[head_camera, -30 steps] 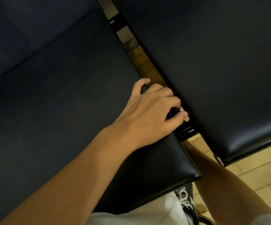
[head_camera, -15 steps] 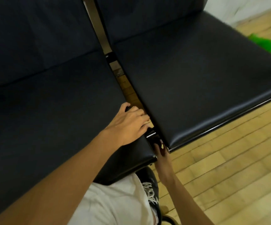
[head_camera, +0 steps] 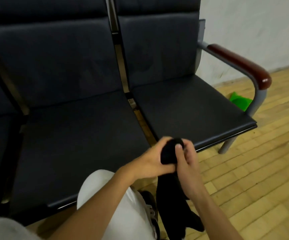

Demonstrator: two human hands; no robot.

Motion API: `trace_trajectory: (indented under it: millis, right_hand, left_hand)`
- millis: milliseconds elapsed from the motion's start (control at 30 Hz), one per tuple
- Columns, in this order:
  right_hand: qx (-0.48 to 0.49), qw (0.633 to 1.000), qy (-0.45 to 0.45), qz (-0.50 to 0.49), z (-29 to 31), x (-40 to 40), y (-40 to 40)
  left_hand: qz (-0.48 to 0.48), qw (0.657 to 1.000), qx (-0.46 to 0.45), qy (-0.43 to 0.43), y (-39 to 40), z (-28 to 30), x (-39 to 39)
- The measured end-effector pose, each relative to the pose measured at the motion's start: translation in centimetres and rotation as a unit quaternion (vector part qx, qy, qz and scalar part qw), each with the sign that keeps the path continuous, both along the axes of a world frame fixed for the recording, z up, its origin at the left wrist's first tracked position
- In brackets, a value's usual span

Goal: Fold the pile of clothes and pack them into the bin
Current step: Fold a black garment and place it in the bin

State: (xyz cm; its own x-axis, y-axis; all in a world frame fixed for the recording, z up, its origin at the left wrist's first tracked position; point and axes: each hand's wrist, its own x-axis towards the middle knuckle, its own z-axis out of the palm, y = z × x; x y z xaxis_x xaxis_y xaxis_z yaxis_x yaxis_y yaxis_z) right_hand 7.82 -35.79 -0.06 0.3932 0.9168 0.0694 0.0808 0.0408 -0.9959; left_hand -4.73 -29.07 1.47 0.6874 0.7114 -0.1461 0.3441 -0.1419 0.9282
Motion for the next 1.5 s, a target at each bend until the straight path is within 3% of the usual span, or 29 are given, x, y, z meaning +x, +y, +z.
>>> trace_trajectory:
  millis: [67, 133, 267, 367, 500, 600, 800, 1000, 1133, 1200, 1267, 1367, 1500]
  right_hand:
    - [0.035, 0.999, 0.013, 0.032, 4.1, -0.3, 1.6]
    - [0.075, 0.995, 0.016, 0.068, 8.0, -0.9, 3.1]
    - [0.185, 0.976, -0.031, 0.106, 16.9, -3.2, 5.6]
    - [0.267, 0.955, -0.038, 0.124, 23.2, -5.3, 6.4]
    - [0.336, 0.936, 0.009, 0.099, 29.9, -6.9, 7.0]
    - [0.314, 0.944, 0.069, 0.072, 31.7, -6.8, 8.5]
    - [0.213, 0.972, 0.102, 0.009, 29.4, -6.6, 12.2]
    - [0.018, 0.993, 0.116, -0.023, 26.6, -6.5, 14.7]
    - [-0.006, 0.999, 0.043, 0.009, 24.3, -8.6, 14.1]
    - [0.013, 0.997, -0.01, 0.074, 22.9, -10.2, 13.4]
    - [0.02, 0.981, -0.13, 0.14, 21.5, -11.4, 13.1]
    - [-0.026, 0.91, -0.373, 0.181, 19.2, -11.3, 12.9]
    - [-0.059, 0.813, -0.556, 0.164, 17.3, -11.1, 12.3]
  left_hand:
    - [0.127, 0.988, 0.015, -0.085, 0.0, 2.3, -1.0]
    - [0.172, 0.979, 0.046, -0.103, 0.2, 4.5, -2.3]
    - [0.24, 0.96, 0.13, -0.069, 0.7, 9.4, -5.3]
    - [0.321, 0.92, 0.223, -0.018, 1.3, 13.1, -8.2]
    - [0.404, 0.877, 0.256, 0.038, 2.2, 15.9, -13.7]
    - [0.46, 0.844, 0.264, 0.083, 2.4, 16.2, -18.1]
    - [0.584, 0.755, 0.29, 0.07, 0.7, 17.8, -25.7]
    - [0.561, 0.71, 0.406, 0.129, -1.0, 22.7, -29.6]
    - [0.524, 0.747, 0.402, 0.071, -1.0, 26.1, -28.4]
    - [0.51, 0.76, 0.398, 0.059, -0.9, 26.8, -27.1]
    - [0.488, 0.77, 0.408, 0.06, -1.0, 27.3, -26.3]
    - [0.451, 0.766, 0.449, 0.09, -1.6, 28.4, -26.7]
    - [0.424, 0.778, 0.454, 0.09, -2.8, 29.3, -28.4]
